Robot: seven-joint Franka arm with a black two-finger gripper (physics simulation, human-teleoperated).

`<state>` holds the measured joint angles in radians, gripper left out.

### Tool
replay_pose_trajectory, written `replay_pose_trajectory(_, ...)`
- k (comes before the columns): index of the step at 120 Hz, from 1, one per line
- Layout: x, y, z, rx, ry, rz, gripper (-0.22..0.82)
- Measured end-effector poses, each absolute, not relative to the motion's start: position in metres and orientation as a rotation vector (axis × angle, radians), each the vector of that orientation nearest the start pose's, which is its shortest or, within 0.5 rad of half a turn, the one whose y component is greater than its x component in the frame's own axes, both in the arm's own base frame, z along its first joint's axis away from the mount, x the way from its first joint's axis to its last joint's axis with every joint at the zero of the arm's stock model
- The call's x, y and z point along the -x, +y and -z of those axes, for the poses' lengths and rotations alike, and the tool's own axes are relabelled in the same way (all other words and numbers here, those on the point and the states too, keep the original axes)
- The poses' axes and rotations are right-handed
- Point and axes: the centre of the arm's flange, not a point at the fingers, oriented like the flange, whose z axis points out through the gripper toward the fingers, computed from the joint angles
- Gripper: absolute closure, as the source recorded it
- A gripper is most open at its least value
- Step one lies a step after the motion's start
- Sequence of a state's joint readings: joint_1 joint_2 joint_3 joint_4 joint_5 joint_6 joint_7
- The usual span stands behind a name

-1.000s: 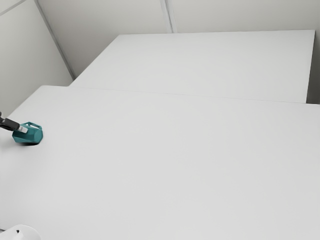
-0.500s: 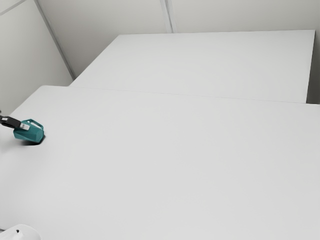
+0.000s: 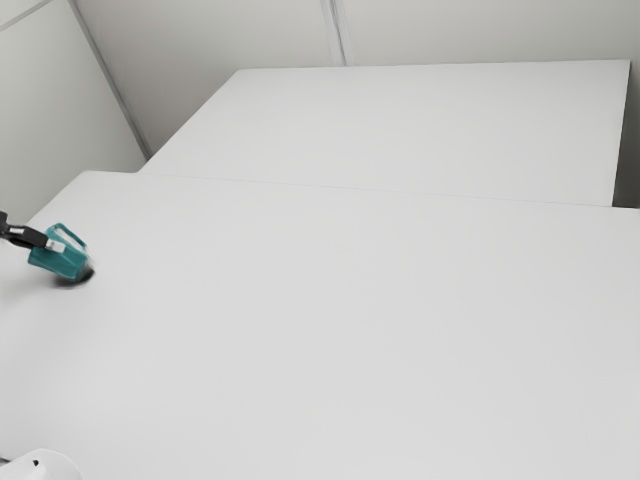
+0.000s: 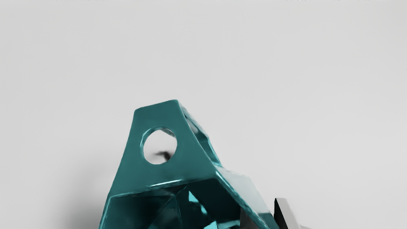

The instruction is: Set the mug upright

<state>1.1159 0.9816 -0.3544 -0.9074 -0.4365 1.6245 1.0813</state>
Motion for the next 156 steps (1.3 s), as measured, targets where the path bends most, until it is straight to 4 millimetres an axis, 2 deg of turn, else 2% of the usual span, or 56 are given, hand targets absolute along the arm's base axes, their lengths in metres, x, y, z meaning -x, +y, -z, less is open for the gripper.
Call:
replay_pose_trajectory(20, -0.506, 0.568, -0.331, -2.484, -0.157, -0.611, 0.77)
replay_pose_trajectory(36, -0.511, 0.556, -0.357, -2.521, -0.179, -0.584, 0.78)
replay_pose_trajectory(49, -0.516, 0.534, -0.382, -2.576, -0.211, -0.511, 0.78)
replay_pose_trajectory(64, -0.527, 0.498, -0.396, -2.638, -0.247, -0.410, 0.78)
replay_pose_trajectory(77, -0.569, 0.450, -0.405, -2.737, -0.358, -0.317, 0.78)
replay_pose_trajectory(86, -0.601, 0.409, -0.405, -2.796, -0.442, -0.255, 0.78)
replay_pose_trajectory(95, -0.618, 0.370, -0.403, -2.850, -0.494, -0.190, 0.78)
replay_pose_trajectory(118, -0.638, 0.273, -0.411, -2.977, -0.567, -0.093, 0.78)
replay_pose_trajectory(138, -0.643, 0.215, -0.414, -3.051, -0.535, -0.069, 0.78)
replay_pose_trajectory(156, -0.636, 0.163, -0.409, -3.086, -0.509, -0.030, 0.78)
